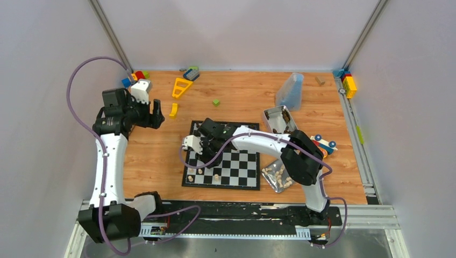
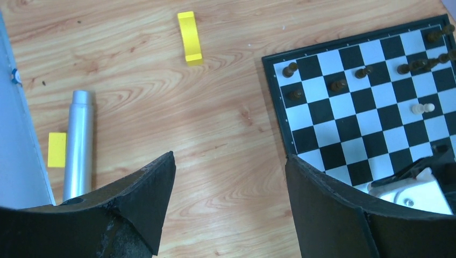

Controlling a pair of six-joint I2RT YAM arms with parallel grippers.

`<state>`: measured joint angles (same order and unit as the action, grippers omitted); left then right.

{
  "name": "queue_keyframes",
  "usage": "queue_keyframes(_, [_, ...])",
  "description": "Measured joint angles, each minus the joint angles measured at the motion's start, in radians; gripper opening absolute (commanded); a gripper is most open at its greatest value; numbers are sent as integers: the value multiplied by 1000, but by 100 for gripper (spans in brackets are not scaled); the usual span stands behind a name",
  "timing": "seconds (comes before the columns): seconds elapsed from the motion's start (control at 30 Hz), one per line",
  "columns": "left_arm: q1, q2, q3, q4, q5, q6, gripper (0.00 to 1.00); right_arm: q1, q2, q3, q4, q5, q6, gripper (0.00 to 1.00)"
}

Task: Set up the chess pieces on the board
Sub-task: Place the chess piece on the chessboard.

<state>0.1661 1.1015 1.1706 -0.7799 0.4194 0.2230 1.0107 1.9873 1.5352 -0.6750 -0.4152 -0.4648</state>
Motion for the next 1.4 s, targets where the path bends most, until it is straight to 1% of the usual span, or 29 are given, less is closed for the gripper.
queue_keyframes(0.23, [47, -7, 5, 7, -2, -60, 83, 31, 30, 8, -10, 29, 0, 8])
queue_keyframes(0.6, [49, -10, 11, 9, 9, -69, 84, 56, 40, 13, -15, 57, -1, 9])
queue_keyframes(0.77, [49, -10, 11, 9, 17, -69, 84, 64, 40, 13, -18, 59, -1, 11])
queue_keyframes(0.83, [49, -10, 11, 9, 17, -69, 84, 67, 40, 13, -18, 61, -1, 15])
queue_keyframes(0.93, [50, -10, 11, 9, 18, -69, 84, 69, 40, 13, -18, 66, -1, 24])
queue_keyframes(1.0, [50, -10, 11, 9, 18, -69, 84, 69, 41, 13, -18, 71, 0, 34])
queue_keyframes(1.1, [50, -10, 11, 9, 23, -69, 85, 69, 41, 13, -18, 82, 1, 50])
queue_keyframes(1.17, [50, -10, 11, 9, 26, -69, 85, 69, 41, 13, -18, 89, 3, 57])
queue_keyframes(1.4, [50, -10, 11, 9, 36, -68, 86, 51, 15, 13, -22, 91, 11, 59])
